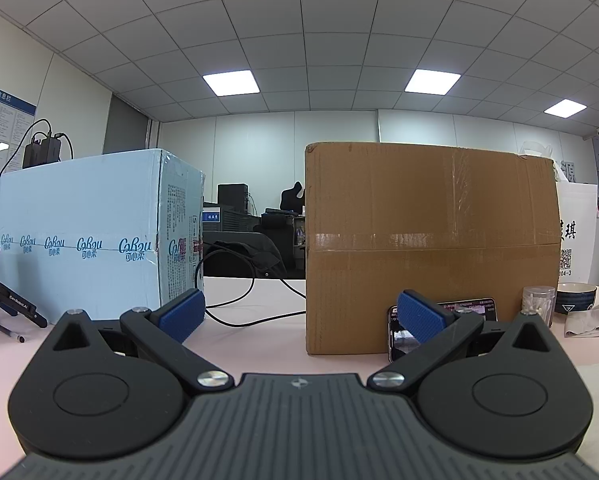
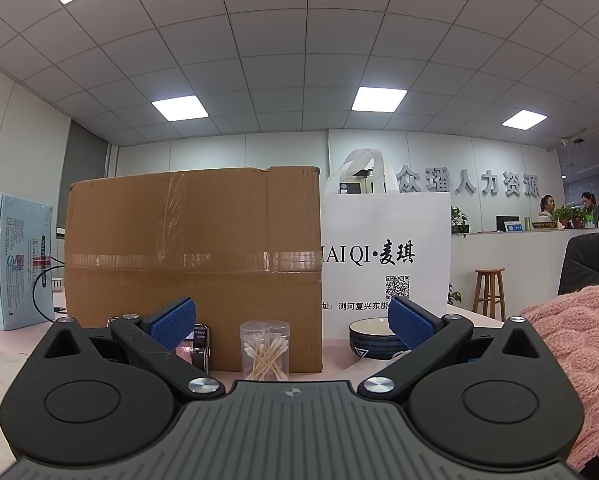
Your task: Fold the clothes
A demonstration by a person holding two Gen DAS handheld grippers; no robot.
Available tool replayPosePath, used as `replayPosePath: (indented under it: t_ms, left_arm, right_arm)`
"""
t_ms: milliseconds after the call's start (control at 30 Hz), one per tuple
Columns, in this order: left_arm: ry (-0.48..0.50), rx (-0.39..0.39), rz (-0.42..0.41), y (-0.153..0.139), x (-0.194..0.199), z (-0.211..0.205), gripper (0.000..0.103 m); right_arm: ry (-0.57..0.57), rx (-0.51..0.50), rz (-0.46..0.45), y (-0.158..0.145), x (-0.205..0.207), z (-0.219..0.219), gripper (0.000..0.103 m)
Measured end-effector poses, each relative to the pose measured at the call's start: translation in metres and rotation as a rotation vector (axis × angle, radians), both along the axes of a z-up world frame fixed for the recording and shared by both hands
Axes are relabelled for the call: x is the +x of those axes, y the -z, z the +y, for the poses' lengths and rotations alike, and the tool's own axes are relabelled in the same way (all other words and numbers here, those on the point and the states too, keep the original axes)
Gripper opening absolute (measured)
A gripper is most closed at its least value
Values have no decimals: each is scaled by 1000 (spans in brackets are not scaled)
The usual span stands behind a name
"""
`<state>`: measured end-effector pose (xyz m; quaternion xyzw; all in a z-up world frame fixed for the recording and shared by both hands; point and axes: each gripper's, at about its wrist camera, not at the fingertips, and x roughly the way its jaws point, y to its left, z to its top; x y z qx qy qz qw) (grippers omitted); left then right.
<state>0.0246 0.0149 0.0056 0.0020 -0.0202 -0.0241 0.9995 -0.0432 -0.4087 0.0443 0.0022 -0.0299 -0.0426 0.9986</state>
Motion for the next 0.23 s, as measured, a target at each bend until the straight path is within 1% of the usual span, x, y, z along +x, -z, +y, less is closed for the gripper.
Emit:
replayPosePath:
  t_ms: [233]
  left_arm:
    - [7, 0, -1, 0, 0, 1, 103]
  right_arm:
    - [-1, 1, 1, 0, 1, 0, 103]
